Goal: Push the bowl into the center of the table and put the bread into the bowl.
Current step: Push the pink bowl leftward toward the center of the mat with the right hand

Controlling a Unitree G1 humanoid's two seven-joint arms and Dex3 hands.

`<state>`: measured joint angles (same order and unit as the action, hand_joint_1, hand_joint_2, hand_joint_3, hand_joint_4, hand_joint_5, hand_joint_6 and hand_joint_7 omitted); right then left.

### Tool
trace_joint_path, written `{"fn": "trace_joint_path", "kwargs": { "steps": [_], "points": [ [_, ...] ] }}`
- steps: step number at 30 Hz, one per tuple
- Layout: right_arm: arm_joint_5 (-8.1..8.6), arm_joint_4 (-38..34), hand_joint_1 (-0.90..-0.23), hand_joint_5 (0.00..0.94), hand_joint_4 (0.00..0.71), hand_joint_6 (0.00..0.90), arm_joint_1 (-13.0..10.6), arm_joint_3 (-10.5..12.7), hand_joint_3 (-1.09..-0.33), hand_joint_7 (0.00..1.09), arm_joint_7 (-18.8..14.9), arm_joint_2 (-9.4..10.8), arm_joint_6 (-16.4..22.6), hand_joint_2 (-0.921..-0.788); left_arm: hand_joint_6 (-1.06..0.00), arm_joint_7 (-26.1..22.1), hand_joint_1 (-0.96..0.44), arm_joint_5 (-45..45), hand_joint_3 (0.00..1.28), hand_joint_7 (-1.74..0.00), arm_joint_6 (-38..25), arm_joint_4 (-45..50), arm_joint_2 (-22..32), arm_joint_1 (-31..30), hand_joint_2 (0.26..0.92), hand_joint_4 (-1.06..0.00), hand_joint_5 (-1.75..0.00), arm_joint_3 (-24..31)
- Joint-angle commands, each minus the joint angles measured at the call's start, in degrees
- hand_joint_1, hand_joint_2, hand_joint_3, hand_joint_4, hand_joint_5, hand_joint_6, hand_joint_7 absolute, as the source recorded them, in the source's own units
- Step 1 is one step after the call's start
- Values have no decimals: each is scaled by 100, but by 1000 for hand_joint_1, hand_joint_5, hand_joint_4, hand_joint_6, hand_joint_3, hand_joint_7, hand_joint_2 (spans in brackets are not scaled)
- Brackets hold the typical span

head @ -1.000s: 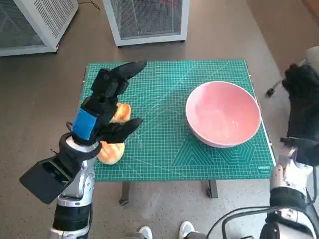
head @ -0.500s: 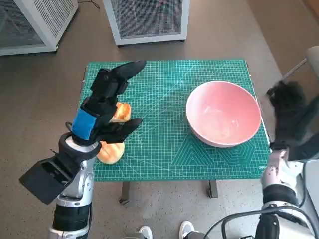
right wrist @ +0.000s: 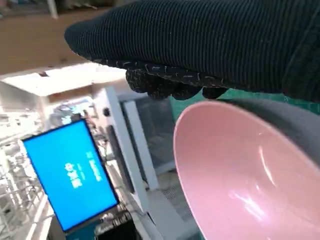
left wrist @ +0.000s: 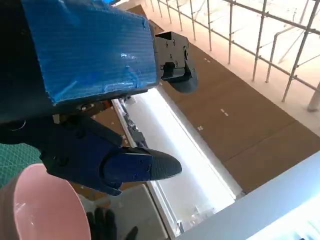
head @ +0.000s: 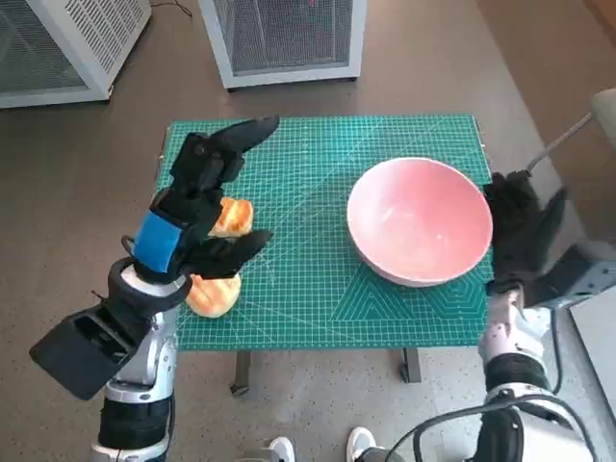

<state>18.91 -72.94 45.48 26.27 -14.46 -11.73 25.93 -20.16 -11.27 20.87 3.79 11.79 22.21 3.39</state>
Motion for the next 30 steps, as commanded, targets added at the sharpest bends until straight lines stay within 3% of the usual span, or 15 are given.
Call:
{"fn": "trace_joint_path", "kwargs": {
  "steps": [1,9,16,23,30],
  "points": [
    [17,-134,-380,2,249,62,49,59,-636,482,94,157,-221,-921,1,12,-533,-3,378,-720,-29,127,73,-111,921,-38,-508,69],
    [13,-172,-376,12,271,63,204,106,-630,468,83,347,-361,-921,1,53,-537,34,372,-707,18,170,97,-203,921,-97,-414,122],
    [108,-180,-397,12,289,84,363,214,-619,418,-17,522,-440,-921,1,76,-539,52,368,-700,74,162,124,-263,921,-139,-340,184],
    [131,-194,-403,1,248,92,515,228,-621,416,-125,732,-462,-921,0,108,-544,91,365,-691,168,122,117,-326,921,-179,-266,219],
    [72,-212,-386,0,209,43,615,183,-646,502,-147,881,-476,-921,-11,164,-537,151,363,-670,241,101,108,-355,921,-216,-197,220]
  ]
}}
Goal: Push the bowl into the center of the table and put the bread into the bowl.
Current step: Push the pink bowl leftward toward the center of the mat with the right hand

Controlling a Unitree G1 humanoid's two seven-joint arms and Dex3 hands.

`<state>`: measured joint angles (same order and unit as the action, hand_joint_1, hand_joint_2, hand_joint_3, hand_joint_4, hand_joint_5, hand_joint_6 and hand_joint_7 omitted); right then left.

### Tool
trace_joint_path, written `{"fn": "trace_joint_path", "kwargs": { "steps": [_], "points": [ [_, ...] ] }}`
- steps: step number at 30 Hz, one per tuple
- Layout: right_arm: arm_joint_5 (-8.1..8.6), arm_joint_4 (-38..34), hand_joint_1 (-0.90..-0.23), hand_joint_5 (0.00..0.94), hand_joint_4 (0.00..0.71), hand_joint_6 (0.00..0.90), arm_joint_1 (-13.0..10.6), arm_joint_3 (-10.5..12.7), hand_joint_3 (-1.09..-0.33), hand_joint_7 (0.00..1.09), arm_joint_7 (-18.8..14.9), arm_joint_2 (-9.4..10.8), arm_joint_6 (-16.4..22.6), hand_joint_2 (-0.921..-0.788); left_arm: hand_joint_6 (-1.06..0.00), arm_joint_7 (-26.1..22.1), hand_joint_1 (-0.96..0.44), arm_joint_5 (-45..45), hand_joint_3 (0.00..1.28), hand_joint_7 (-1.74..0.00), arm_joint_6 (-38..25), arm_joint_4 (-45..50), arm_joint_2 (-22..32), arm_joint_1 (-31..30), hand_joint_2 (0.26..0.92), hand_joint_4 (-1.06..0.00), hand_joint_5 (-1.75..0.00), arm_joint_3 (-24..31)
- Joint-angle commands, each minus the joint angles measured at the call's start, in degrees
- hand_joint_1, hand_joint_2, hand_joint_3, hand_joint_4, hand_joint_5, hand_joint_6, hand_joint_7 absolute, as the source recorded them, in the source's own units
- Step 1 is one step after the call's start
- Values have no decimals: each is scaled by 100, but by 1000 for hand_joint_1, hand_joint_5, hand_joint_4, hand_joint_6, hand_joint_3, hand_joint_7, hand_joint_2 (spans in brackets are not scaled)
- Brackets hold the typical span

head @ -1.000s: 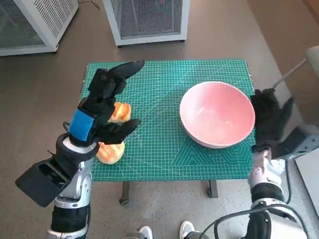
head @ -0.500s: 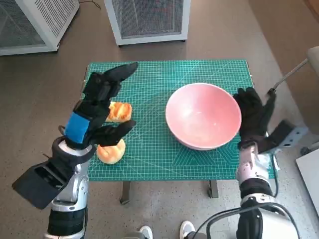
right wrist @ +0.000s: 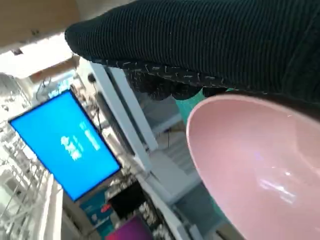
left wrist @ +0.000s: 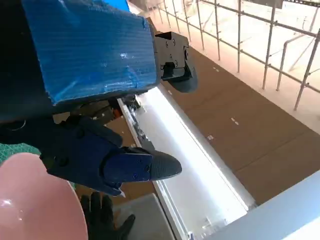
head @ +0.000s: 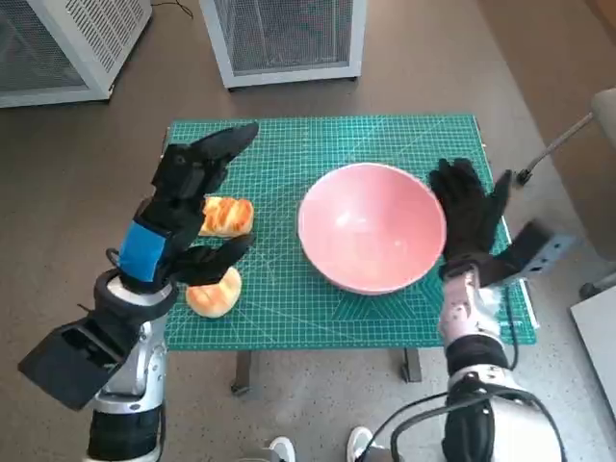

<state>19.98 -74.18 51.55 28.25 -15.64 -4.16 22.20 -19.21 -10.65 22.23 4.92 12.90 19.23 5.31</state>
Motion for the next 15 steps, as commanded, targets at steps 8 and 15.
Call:
{"fn": "trace_joint_path", "kwargs": {
  "steps": [8,15],
  "points": [
    [-7,-108,-375,3,208,6,85,13,-661,496,-58,180,-188,-921,-24,110,-533,128,363,-646,151,-13,15,-89,921,-239,-155,61],
    [-13,-116,-369,2,206,12,160,23,-667,493,31,233,-263,-921,-32,141,-539,173,365,-630,223,-63,11,-98,921,-254,-131,78]
  ]
}}
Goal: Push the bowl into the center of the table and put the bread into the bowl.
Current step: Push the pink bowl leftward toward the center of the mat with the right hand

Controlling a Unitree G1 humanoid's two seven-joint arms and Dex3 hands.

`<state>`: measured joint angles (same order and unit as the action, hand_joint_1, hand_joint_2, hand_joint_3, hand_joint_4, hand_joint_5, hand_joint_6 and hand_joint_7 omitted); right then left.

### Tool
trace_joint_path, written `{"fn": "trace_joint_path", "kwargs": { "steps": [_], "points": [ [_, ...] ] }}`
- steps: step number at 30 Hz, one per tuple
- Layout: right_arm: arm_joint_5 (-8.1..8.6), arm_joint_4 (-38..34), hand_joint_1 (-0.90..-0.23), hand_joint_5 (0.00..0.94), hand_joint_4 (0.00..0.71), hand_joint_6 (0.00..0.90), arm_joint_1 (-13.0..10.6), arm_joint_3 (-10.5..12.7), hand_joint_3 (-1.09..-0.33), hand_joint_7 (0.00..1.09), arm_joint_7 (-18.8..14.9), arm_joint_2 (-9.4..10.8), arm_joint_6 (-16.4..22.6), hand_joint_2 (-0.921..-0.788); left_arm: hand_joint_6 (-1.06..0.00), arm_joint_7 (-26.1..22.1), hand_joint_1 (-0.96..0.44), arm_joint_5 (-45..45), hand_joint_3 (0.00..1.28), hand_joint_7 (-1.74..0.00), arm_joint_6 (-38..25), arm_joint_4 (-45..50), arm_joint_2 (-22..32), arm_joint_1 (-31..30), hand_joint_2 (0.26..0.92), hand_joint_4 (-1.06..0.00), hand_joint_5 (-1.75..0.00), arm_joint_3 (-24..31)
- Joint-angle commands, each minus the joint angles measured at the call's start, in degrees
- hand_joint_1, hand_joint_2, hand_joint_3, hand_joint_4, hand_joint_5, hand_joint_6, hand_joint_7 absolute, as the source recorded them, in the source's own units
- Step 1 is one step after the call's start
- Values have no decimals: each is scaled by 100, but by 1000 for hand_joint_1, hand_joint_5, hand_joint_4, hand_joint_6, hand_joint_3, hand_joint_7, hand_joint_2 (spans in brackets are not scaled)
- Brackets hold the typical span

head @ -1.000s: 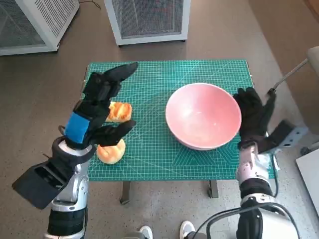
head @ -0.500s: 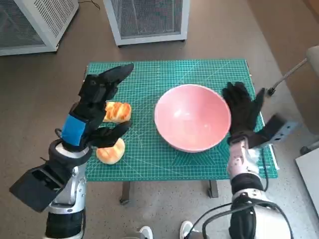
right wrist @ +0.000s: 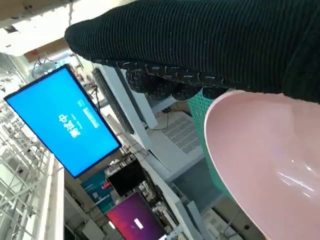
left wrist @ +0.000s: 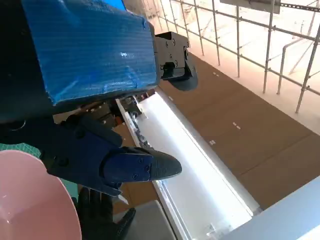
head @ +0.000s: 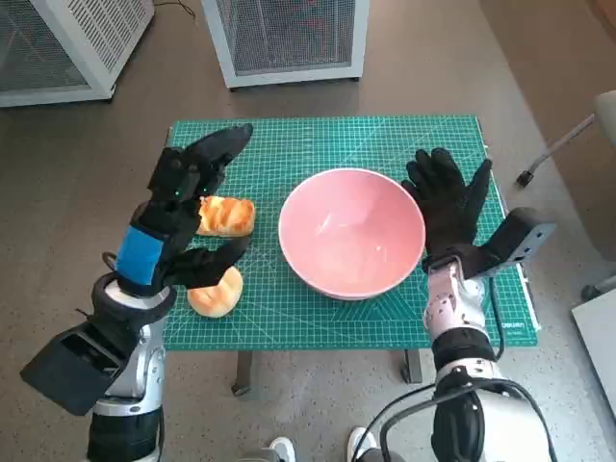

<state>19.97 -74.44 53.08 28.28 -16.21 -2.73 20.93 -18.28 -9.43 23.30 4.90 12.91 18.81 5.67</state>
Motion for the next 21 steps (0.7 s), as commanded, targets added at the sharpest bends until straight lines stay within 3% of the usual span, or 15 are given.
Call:
{"fn": "trace_joint_path", "kwargs": {
  "steps": [1,11,21],
  "points": [
    [-13,-91,-370,3,208,15,14,21,-667,494,97,91,-145,-921,-33,58,-540,62,365,-629,122,-64,5,-56,921,-256,-129,36],
    [-122,-83,-373,13,234,42,84,-80,-651,496,248,100,-190,-921,-41,106,-529,123,367,-618,155,-72,-31,-54,921,-265,-112,-16],
    [-283,26,-365,5,226,24,81,-224,-677,481,139,-93,66,-921,-43,104,-528,110,367,-615,247,-130,-27,-92,921,-271,-102,-21]
  ]
}}
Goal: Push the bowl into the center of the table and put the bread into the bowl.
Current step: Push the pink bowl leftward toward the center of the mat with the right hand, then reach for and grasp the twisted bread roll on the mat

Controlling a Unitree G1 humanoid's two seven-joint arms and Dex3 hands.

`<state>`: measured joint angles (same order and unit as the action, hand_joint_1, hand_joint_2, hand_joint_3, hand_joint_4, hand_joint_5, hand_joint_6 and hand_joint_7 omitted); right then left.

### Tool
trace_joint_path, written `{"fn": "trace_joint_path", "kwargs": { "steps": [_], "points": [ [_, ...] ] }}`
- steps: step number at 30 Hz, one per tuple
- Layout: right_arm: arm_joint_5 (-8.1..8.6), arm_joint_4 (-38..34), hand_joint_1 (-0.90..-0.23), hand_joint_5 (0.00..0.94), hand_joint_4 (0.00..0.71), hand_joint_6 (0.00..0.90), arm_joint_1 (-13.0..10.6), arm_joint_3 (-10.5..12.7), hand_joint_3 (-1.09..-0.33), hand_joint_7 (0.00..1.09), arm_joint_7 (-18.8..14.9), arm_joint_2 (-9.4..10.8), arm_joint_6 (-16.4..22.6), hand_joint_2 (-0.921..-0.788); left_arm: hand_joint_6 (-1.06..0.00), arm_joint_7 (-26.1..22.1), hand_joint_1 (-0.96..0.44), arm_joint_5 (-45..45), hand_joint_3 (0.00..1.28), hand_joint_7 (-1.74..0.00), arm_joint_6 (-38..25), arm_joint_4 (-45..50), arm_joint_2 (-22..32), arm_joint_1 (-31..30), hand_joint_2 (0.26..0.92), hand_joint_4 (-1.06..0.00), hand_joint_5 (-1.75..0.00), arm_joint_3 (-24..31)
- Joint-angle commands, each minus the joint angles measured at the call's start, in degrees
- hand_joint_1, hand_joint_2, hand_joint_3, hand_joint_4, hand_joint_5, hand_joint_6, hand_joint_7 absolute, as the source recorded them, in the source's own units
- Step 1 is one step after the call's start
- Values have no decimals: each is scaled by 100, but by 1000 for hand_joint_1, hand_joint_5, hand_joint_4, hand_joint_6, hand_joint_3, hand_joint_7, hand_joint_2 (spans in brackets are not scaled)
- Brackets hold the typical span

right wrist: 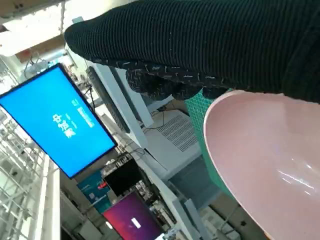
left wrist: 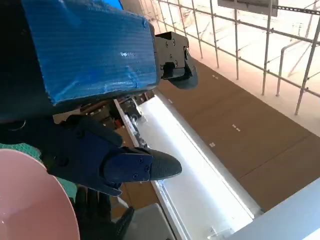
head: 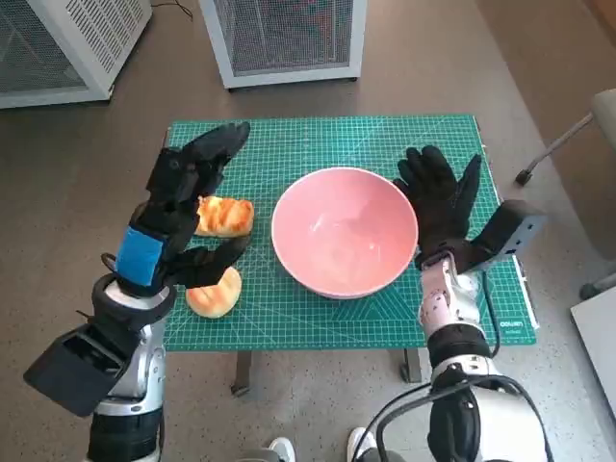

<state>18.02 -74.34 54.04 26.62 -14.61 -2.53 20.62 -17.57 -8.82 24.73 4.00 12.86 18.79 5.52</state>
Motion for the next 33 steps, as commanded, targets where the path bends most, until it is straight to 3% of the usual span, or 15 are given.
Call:
{"fn": "trace_joint_path", "kwargs": {
  "steps": [1,5,10,16,20,25,33],
  "points": [
    [-121,47,-360,5,226,23,-9,-85,-680,481,-37,-136,172,-921,-43,31,-529,46,367,-615,117,-53,-19,-94,921,-271,-101,-2],
    [-223,188,-362,3,224,21,-7,-220,-684,481,-126,-231,508,-921,-43,39,-532,45,367,-614,151,-77,-14,-110,921,-273,-97,10],
    [-335,456,-426,14,252,25,-57,-391,-632,488,-320,-330,1057,-921,-44,36,-536,33,366,-612,159,-132,10,-92,921,-276,-92,41],
    [-321,1045,-487,25,286,40,-192,-597,-562,494,-923,-437,1788,-921,-46,45,-538,53,365,-607,162,-284,75,8,921,-275,-83,97],
    [-299,1695,-485,31,307,55,-430,-827,-567,501,-1335,-436,2308,-921,-48,74,-543,124,364,-598,187,-403,144,98,921,-276,-76,141],
    [-64,2751,-477,31,322,61,-824,-1061,-584,515,-1801,-473,2460,-921,-51,200,-555,517,363,-584,235,-534,330,219,921,-279,-68,199],
    [352,4166,-506,31,343,57,-1477,-1324,-540,538,-2212,-546,2340,-921,-30,461,-556,1610,320,-538,-175,-491,982,393,921,-218,-24,260]
  ]
}}
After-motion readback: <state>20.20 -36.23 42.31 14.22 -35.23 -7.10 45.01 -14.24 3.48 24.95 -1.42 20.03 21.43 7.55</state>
